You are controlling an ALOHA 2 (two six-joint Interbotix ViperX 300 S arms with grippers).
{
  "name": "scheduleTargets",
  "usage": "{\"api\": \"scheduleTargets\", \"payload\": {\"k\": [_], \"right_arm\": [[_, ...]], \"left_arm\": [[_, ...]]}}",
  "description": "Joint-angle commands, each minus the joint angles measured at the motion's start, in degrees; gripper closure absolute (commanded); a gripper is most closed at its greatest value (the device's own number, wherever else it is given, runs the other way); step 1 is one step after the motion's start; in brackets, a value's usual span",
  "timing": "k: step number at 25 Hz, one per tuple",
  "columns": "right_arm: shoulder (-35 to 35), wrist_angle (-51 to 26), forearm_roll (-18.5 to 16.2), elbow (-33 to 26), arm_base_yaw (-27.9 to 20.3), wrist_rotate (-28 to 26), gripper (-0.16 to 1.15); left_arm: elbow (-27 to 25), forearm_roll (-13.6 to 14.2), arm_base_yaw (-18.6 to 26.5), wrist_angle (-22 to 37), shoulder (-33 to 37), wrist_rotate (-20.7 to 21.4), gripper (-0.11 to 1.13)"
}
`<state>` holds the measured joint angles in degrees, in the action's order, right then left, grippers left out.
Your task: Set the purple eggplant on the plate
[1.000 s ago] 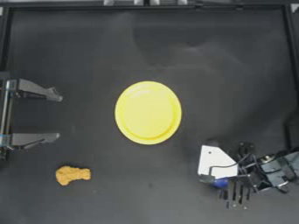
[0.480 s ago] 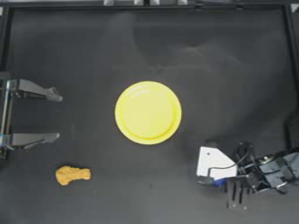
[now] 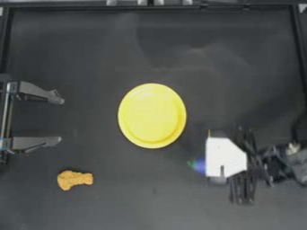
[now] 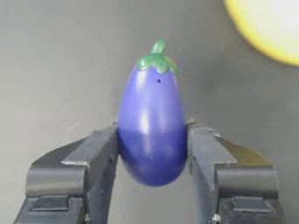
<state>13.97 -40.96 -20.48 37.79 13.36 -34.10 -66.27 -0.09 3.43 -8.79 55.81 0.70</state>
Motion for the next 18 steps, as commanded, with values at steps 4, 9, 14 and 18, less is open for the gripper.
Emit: {"api": "scheduleTargets", "payload": {"k": [4,9,14,18], "right_arm": [[0.35,0.44,3.16,-5.27,-8.7,14.06,0.59],[-4.22,1.14,10.2,-10.2,-15.21,27.95,0.59],[-10.46,1.23,16.17,-15.56,-19.95,39.55,0.59],[-15.47,1.23,19.07,-19.78,-23.12,46.58,0.59]], "left_arm": [[0.62,0.0,0.09,-0.26,-1.85,0.0,-0.01],[0.53,-0.09,0.09,-0.26,-1.93,0.09,-0.01],[0.53,-0.09,0.09,-0.44,-2.29,0.18,-0.01],[0.53,0.0,0.09,-0.53,-2.55,0.18,-0.01]]}}
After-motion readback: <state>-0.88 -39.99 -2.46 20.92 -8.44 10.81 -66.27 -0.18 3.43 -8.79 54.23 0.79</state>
